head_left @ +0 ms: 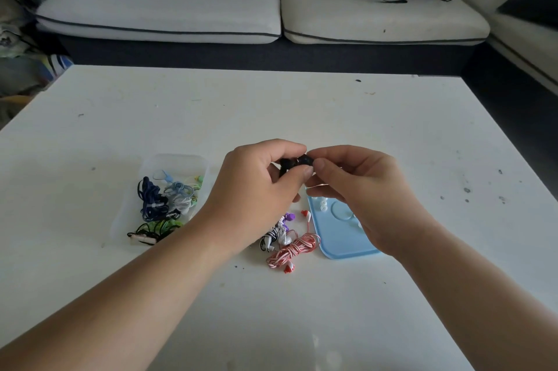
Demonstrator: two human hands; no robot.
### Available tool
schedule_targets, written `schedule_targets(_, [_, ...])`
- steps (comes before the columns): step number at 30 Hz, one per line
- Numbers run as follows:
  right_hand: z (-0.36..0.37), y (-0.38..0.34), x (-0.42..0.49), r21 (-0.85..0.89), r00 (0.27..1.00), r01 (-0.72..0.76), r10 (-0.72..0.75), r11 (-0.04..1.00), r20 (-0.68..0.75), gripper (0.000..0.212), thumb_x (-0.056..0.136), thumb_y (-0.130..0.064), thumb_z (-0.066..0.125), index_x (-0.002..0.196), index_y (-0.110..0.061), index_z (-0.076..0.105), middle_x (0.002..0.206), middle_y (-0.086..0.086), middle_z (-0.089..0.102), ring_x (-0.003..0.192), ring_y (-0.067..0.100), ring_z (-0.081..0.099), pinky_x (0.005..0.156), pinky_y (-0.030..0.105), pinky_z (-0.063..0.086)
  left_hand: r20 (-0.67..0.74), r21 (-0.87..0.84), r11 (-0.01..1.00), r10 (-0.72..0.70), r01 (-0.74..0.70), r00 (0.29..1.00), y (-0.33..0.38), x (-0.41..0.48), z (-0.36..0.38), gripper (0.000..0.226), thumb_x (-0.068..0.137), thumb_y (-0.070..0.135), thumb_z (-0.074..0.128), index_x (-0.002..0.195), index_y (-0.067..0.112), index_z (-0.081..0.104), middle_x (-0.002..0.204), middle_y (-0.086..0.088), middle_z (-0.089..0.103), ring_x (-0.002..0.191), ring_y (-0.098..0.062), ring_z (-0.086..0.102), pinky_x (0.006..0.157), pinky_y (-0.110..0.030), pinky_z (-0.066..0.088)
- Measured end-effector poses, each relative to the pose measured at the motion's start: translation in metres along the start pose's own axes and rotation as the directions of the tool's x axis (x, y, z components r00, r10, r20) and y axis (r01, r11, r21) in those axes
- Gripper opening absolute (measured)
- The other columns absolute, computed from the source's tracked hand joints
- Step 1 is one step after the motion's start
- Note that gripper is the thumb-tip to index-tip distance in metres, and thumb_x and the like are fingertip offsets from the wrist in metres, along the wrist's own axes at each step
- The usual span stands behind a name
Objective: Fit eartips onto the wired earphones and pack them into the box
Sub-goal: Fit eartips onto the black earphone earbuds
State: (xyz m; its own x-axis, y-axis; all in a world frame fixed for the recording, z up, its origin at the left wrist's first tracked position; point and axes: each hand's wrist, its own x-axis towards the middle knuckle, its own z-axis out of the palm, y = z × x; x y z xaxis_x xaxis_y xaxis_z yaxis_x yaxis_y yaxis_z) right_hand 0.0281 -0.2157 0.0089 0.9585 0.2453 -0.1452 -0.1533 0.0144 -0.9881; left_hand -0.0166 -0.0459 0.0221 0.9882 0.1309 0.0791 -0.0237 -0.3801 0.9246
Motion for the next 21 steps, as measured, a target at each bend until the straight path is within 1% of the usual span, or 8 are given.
schedule_targets(3, [-0.0006, 0.0004, -0.0001, 0.000, 1.000, -0.014, 0.014, 1.000, 0.007, 0.016, 0.098, -0.002, 0.064, 0.108, -0.004, 0.076, 0.090, 0.019, 0.077, 0.079, 0.029, 0.074, 0.082, 0.039, 0.063, -0.009, 0.057, 0.998, 0.037, -0.037, 0.999, -0.0028, 0.0009, 0.0005, 0.029, 0.091, 0.020, 0.078, 0.119, 0.026, 0.075, 0.059, 0.004, 0.069, 0.057, -0.009, 0.069, 0.059, -0.012, 0.048])
schedule_targets(6, [-0.0007, 0.0006, -0.0003, 0.052, 0.999, -0.042, 0.042, 0.998, 0.007, 0.016, 0.098, -0.002, 0.063, 0.109, -0.002, 0.075, 0.091, 0.023, 0.077, 0.087, 0.039, 0.075, 0.087, 0.044, 0.062, -0.008, 0.087, 0.992, 0.087, -0.086, 0.996, -0.0042, 0.0009, 0.0015, 0.032, 0.089, 0.023, 0.080, 0.121, 0.028, 0.075, 0.060, -0.006, 0.063, 0.052, -0.009, 0.050, 0.056, -0.011, 0.040])
schedule_targets(8, [-0.0005, 0.0001, -0.0003, 0.096, 0.998, -0.055, 0.055, 0.994, 0.011, 0.016, 0.098, -0.001, 0.063, 0.110, 0.001, 0.073, 0.094, 0.026, 0.076, 0.092, 0.042, 0.075, 0.089, 0.046, 0.062, -0.011, 0.106, 0.988, 0.116, -0.114, 0.993, -0.0041, 0.0002, 0.0022, 0.032, 0.090, 0.021, 0.079, 0.121, 0.028, 0.075, 0.063, -0.003, 0.064, 0.054, -0.006, 0.049, 0.058, -0.010, 0.040])
schedule_targets(10, [-0.0008, -0.0006, -0.0005, 0.145, 0.998, -0.065, 0.062, 0.987, 0.025, 0.017, 0.096, 0.001, 0.063, 0.110, 0.003, 0.072, 0.097, 0.028, 0.075, 0.094, 0.044, 0.074, 0.089, 0.046, 0.061, -0.023, 0.115, 0.987, 0.115, -0.112, 0.993, -0.0045, 0.0006, 0.0024, 0.030, 0.092, 0.019, 0.076, 0.121, 0.027, 0.075, 0.060, 0.002, 0.062, 0.052, -0.004, 0.048, 0.058, -0.009, 0.040])
schedule_targets(13, [-0.0012, -0.0014, -0.0017, 0.201, 0.994, -0.100, 0.090, 0.975, 0.059, 0.017, 0.095, 0.003, 0.063, 0.109, 0.006, 0.070, 0.098, 0.030, 0.075, 0.091, 0.040, 0.075, 0.087, 0.044, 0.062, -0.020, 0.074, 0.995, 0.075, -0.074, 0.997, -0.0046, 0.0017, 0.0010, 0.027, 0.092, 0.020, 0.077, 0.116, 0.031, 0.075, 0.054, -0.005, 0.060, 0.047, -0.005, 0.044, 0.053, -0.010, 0.039])
schedule_targets(15, [-0.0014, -0.0025, -0.0023, 0.215, 0.990, -0.125, 0.108, 0.969, 0.089, 0.016, 0.095, 0.003, 0.062, 0.107, 0.006, 0.071, 0.096, 0.029, 0.075, 0.086, 0.035, 0.076, 0.083, 0.040, 0.063, -0.009, 0.049, 0.997, 0.058, -0.058, 0.998, -0.0035, 0.0019, 0.0002, 0.026, 0.088, 0.021, 0.081, 0.111, 0.032, 0.075, 0.054, -0.009, 0.058, 0.047, -0.008, 0.042, 0.051, -0.012, 0.038])
schedule_targets(18, [-0.0018, -0.0054, -0.0027, 0.221, 0.984, -0.150, 0.122, 0.964, 0.133, 0.016, 0.095, 0.003, 0.060, 0.105, 0.007, 0.072, 0.095, 0.027, 0.075, 0.085, 0.033, 0.075, 0.078, 0.036, 0.064, -0.009, 0.036, 0.998, 0.044, -0.044, 0.999, -0.0037, 0.0027, -0.0004, 0.027, 0.084, 0.022, 0.085, 0.106, 0.033, 0.075, 0.058, -0.014, 0.058, 0.050, -0.013, 0.044, 0.051, -0.020, 0.041])
schedule_targets(21, [-0.0009, -0.0086, -0.0017, 0.205, 0.976, -0.165, 0.130, 0.965, 0.174, 0.020, 0.098, 0.000, 0.056, 0.109, 0.007, 0.072, 0.096, 0.028, 0.074, 0.089, 0.037, 0.075, 0.076, 0.036, 0.063, -0.024, 0.039, 0.998, 0.051, -0.050, 0.998, -0.0034, 0.0020, -0.0024, 0.023, 0.084, 0.023, 0.085, 0.103, 0.032, 0.075, 0.055, -0.009, 0.058, 0.050, -0.018, 0.047, 0.050, -0.030, 0.044])
